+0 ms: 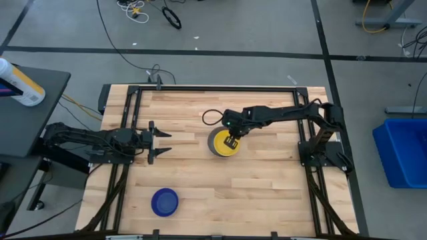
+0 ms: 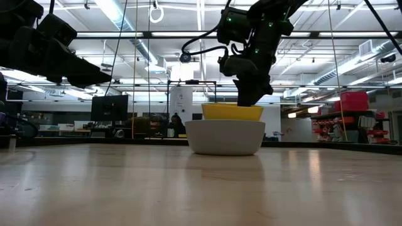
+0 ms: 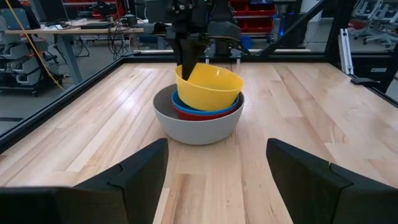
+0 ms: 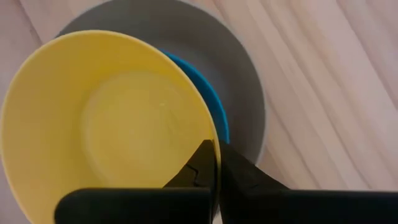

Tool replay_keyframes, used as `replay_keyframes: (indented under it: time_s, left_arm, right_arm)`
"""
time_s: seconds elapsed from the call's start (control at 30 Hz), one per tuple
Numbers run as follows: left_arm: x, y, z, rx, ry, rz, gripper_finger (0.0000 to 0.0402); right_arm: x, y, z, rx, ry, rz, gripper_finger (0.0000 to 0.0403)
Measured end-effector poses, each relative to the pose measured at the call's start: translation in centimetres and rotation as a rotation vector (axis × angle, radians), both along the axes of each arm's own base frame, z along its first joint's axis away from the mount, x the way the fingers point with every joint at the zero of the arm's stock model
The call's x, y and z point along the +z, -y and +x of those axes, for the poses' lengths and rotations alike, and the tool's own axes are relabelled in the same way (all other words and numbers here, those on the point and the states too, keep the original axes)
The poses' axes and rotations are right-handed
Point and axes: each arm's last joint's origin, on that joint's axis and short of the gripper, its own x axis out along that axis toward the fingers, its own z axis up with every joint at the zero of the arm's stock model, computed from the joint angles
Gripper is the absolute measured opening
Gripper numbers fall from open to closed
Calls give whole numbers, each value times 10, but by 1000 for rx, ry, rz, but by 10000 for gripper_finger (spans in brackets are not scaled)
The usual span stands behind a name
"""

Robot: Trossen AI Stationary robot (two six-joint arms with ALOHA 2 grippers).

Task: Nest bowls inside each other
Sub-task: Stack the yellow bowl on top of the blue bowl

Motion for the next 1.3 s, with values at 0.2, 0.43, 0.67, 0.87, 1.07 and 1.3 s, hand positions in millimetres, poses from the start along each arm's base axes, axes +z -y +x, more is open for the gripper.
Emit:
replay_keyframes:
  time_s: [0.2, 0.43, 0.67, 0.87, 1.07, 1.3]
  left_arm:
    - [0, 0, 0, 0, 0, 0, 277]
    - [0, 0, 0, 0, 0, 0, 277]
    - [0, 0, 0, 0, 0, 1, 277]
    - [0, 0, 0, 0, 0, -4, 277]
    - [0, 0, 0, 0, 0, -4, 277]
    - [0, 0, 0, -2, 0, -5, 277]
  right_arm:
    - [0, 1, 0, -12, 3, -10, 38]
    - [0, 1, 1, -6, 6, -19, 121]
    - [13, 7, 4, -43, 21, -210, 184]
    - [18, 16, 6, -67, 42, -215, 179]
    - [-3, 15, 13, -70, -13, -168, 168]
    - [-4, 3, 15, -91, -31, -264, 188]
